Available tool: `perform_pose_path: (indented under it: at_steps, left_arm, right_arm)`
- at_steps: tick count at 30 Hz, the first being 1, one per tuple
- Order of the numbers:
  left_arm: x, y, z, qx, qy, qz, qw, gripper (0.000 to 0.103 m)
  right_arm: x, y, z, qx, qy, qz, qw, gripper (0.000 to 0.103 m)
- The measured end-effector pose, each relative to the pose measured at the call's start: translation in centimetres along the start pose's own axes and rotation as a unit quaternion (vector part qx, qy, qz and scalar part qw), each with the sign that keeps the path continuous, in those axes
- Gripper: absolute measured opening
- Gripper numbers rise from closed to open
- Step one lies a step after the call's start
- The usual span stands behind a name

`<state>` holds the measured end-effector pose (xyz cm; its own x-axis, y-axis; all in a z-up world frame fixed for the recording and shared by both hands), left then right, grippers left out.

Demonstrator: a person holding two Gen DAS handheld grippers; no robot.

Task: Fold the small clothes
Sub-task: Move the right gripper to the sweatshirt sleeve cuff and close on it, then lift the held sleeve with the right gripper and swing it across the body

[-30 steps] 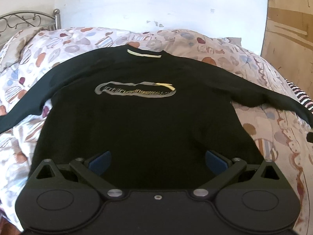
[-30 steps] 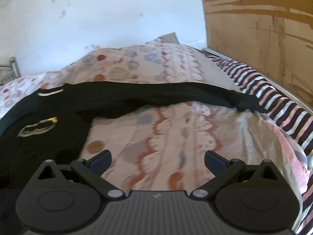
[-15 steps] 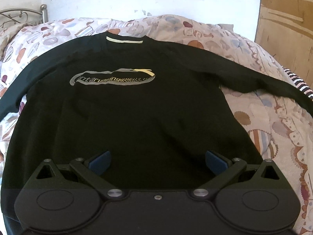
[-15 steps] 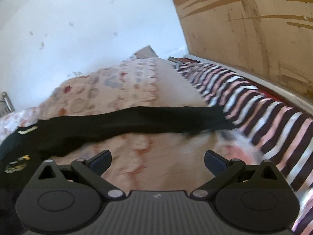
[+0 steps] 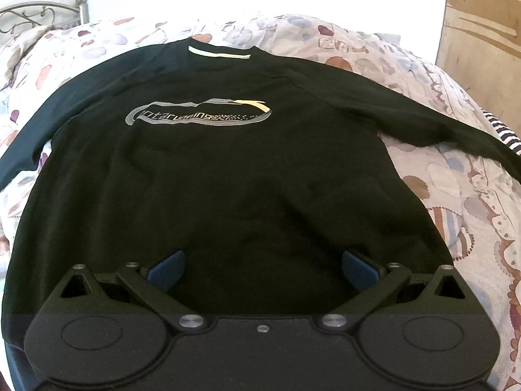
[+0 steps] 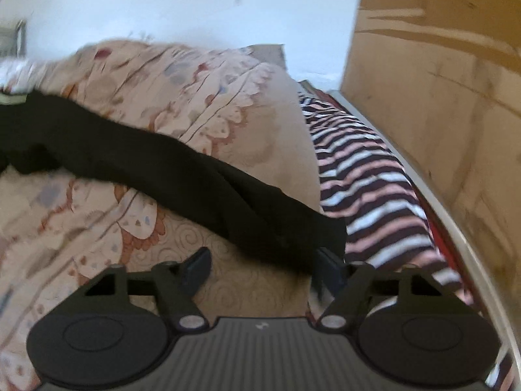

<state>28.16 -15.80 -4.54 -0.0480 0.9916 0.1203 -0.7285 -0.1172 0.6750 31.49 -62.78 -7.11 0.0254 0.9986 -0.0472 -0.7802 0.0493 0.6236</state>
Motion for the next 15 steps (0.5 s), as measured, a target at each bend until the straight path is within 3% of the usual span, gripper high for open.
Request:
perform_pose_path:
  at_steps: [1,3,5,8,10,15]
  left_arm:
    - [0.1,0.1,0.0,0.0,0.002,0.001,1.0,0.102]
    - [0.3,0.3,0.0,0.001,0.006,0.003,1.0,0.102]
    - [0.6,0.4,-0.1,0.002,0.012,0.006,0.9999,0.102]
    - [1.0,0.6,-0.1,0.005,0.021,0.006,0.9997,0.102]
    - [1.2,0.8,-0.1,0.004,0.023,0.007,0.9997,0.102]
    - [1.6,1.2,-0.2,0.002,0.026,0.007,0.9996,0.102]
  right_arm:
    - [-0.1,-0.3,0.2,0.005,0.007,0.002,1.0,0.055]
    - [-0.2,-0.9,0.8,0.017,0.017,0.002,1.0,0.025]
    - [-0.4,-0.5,1.3,0.02,0.014,0.007,1.0,0.012]
    - [-0.6,2.2,2.8,0.001,-0.014,0.042,0.999,0.009]
    - [-1.0,5.3,4.4,-0.027,-0.055,0.09,0.994,0.008]
    - [-2.4,12.5,8.2,-0.078,-0.151,0.223,0.96,0.008]
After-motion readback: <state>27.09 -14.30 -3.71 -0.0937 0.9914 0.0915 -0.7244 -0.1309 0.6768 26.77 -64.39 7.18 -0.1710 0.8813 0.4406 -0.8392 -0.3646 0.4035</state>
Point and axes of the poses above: each gripper's, at about its wrist camera, not at the fingertips, and y roughly against the way its jaws point, x to its left, z to its top, the point moved 1 cm from there along -y, roughly the way its jaws point, and after that the axes turned 10 degrees about z, right-handed, at the moved point
